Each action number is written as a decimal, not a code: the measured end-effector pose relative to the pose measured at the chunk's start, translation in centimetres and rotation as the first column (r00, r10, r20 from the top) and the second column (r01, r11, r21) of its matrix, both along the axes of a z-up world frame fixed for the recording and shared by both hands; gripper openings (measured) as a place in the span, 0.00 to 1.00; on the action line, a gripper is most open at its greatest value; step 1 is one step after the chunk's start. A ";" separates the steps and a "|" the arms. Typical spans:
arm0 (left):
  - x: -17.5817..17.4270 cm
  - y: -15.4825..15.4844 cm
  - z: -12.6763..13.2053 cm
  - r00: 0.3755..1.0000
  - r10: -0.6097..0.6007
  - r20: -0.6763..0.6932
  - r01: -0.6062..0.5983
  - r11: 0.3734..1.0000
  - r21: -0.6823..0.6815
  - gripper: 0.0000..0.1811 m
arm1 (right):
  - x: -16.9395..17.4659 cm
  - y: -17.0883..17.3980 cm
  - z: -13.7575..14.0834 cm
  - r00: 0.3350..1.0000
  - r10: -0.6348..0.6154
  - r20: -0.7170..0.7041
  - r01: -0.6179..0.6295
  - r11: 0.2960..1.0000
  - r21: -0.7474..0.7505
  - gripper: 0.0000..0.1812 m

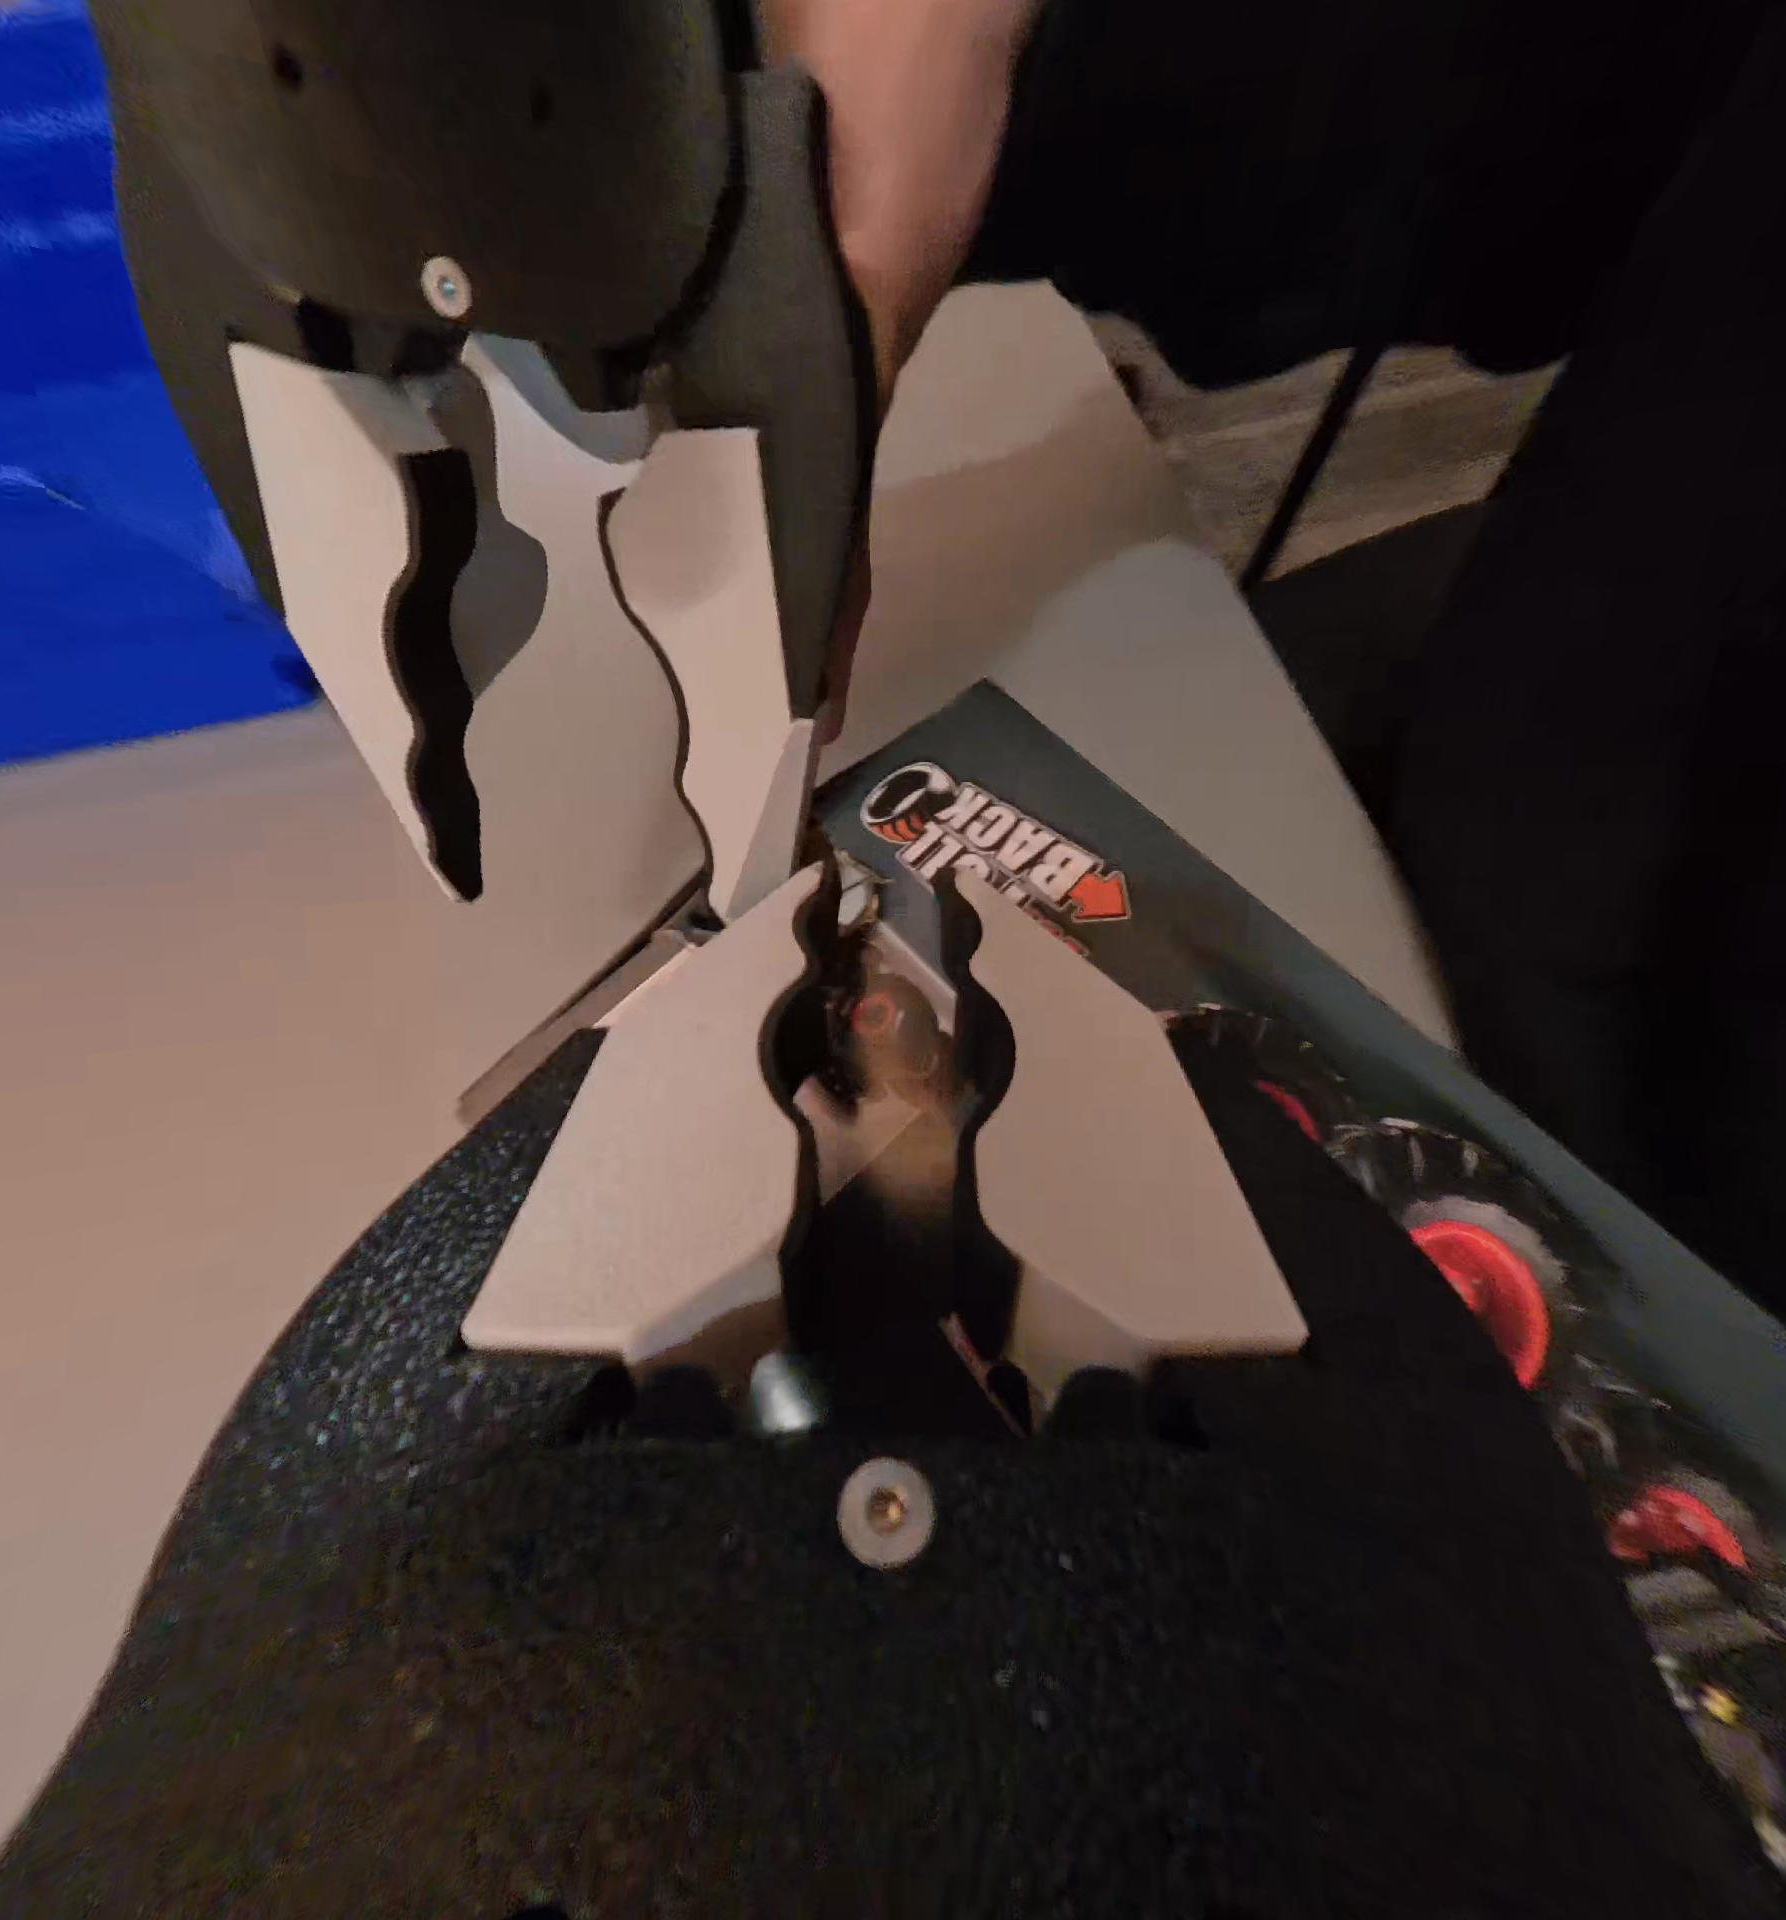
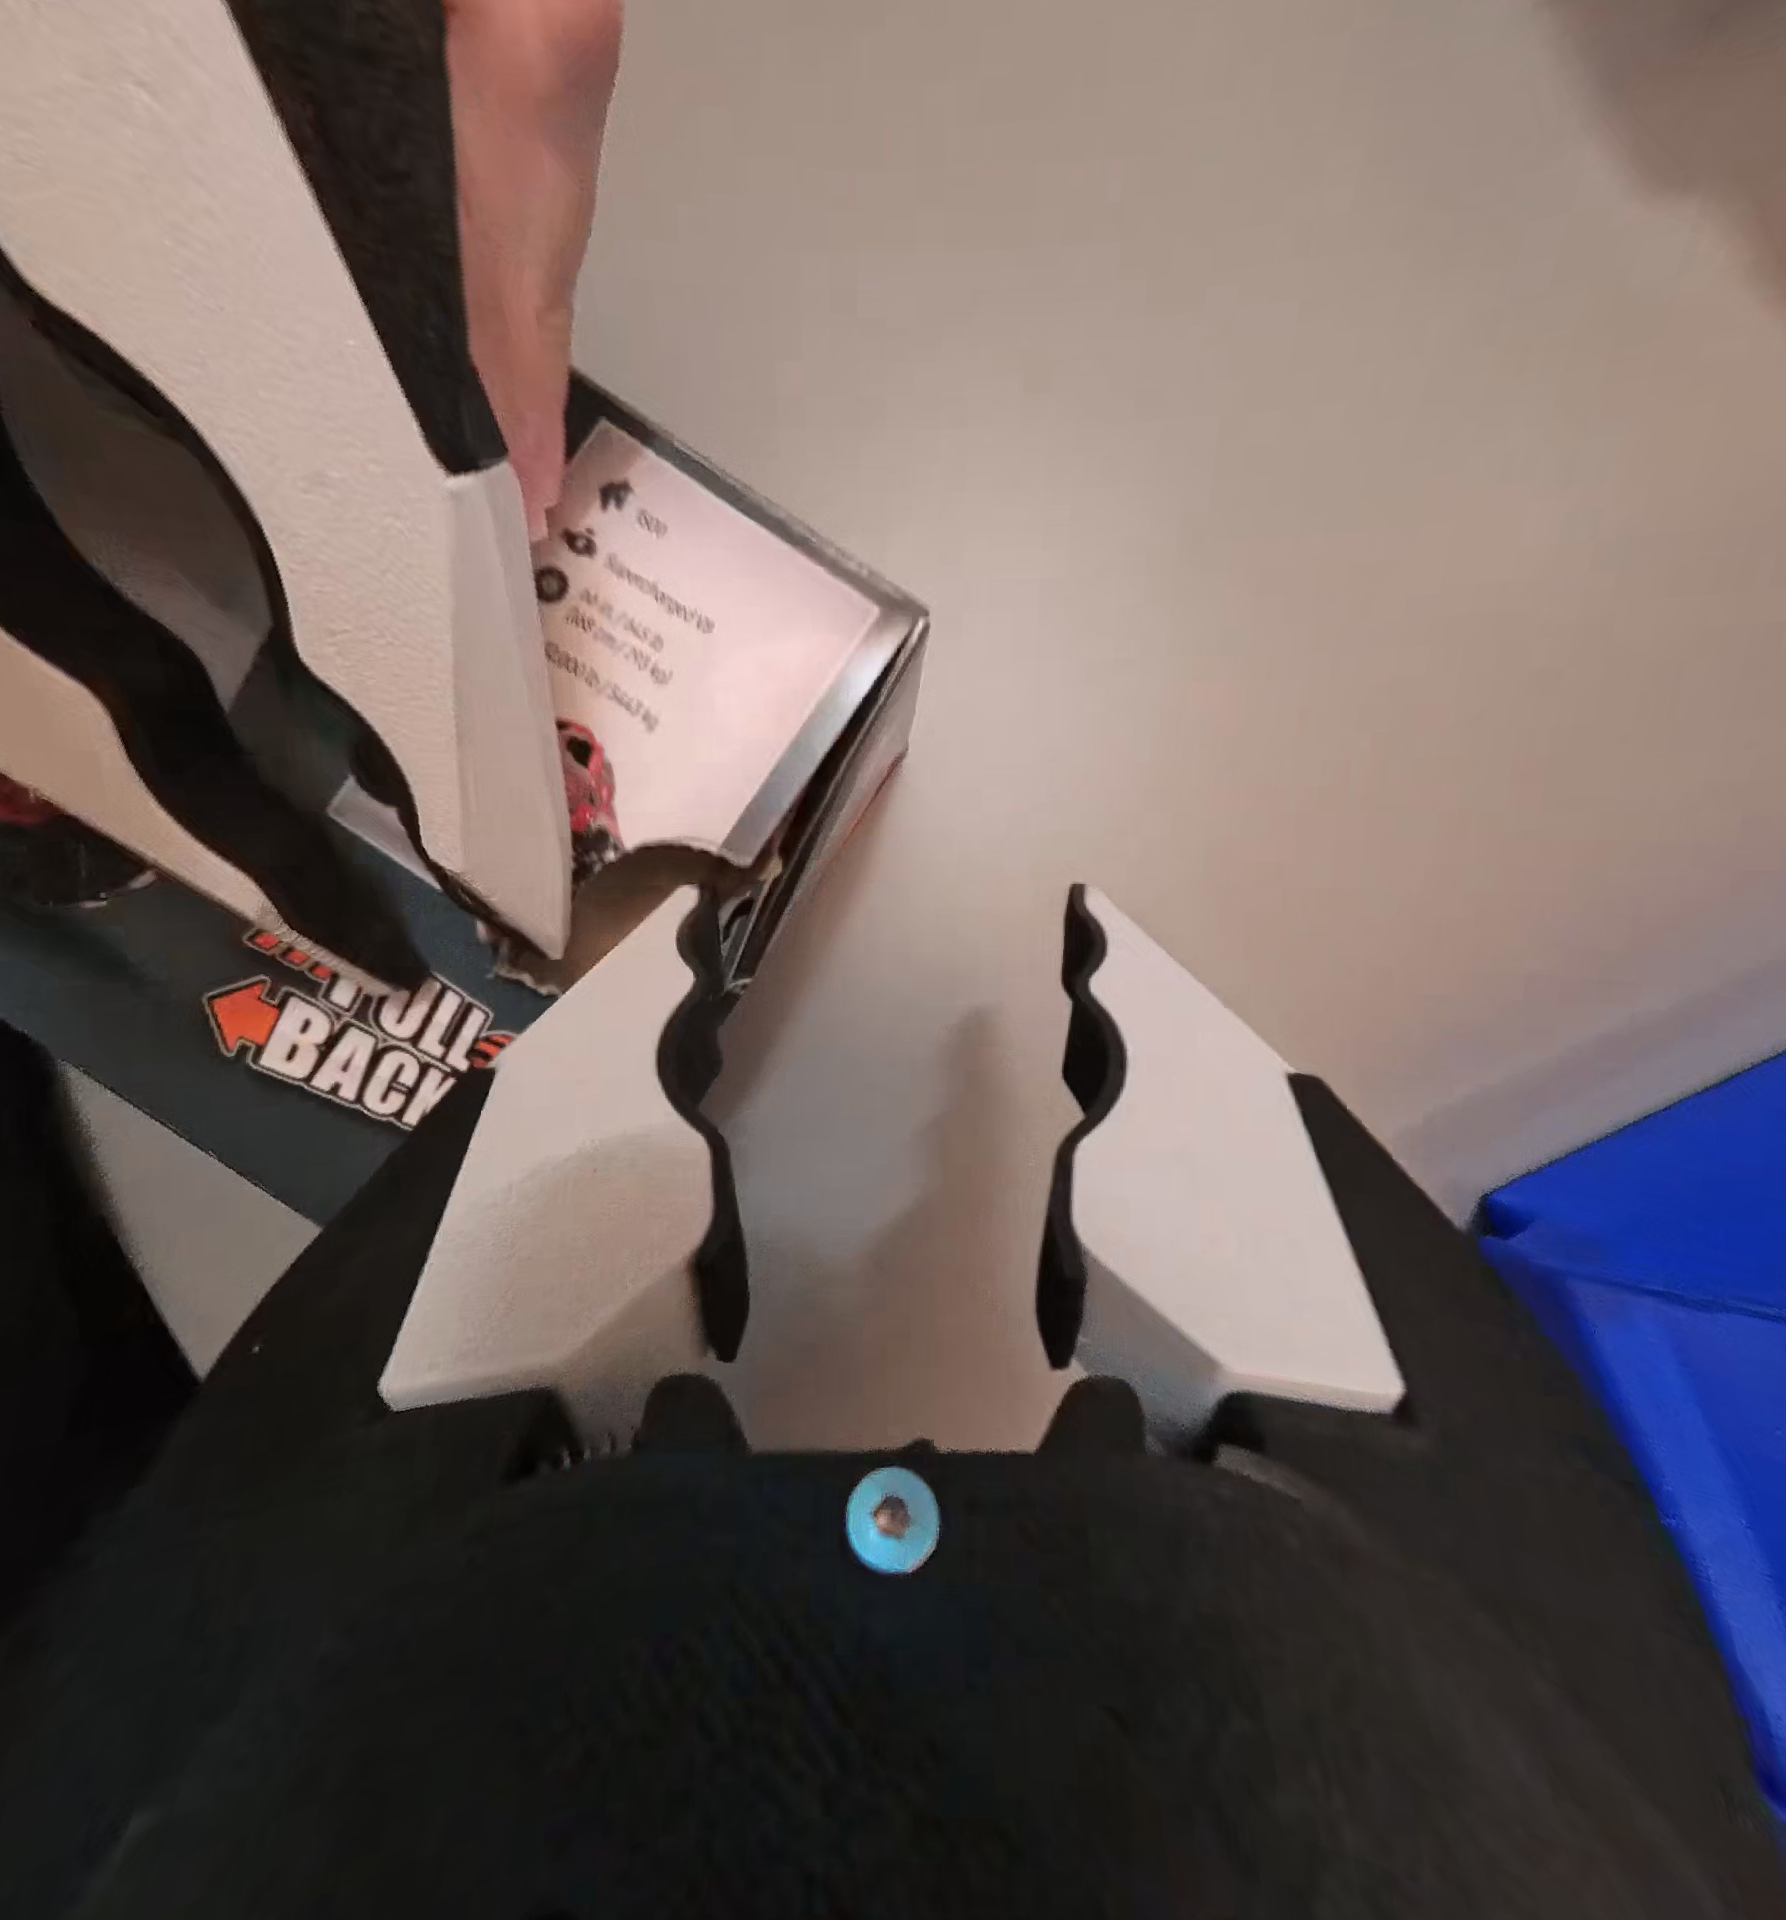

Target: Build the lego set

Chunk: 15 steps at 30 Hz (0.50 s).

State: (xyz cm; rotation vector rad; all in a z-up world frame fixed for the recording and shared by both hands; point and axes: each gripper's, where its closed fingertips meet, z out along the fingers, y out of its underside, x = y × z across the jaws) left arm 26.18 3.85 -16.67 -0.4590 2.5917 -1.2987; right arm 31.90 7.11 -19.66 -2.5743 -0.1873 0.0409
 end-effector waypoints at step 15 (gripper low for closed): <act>0.7 3.3 1.2 0.952 0.148 0.268 -0.161 0.987 0.028 0.11 | 0.0 -1.8 1.7 0.976 -0.159 0.147 0.181 0.973 -0.145 0.31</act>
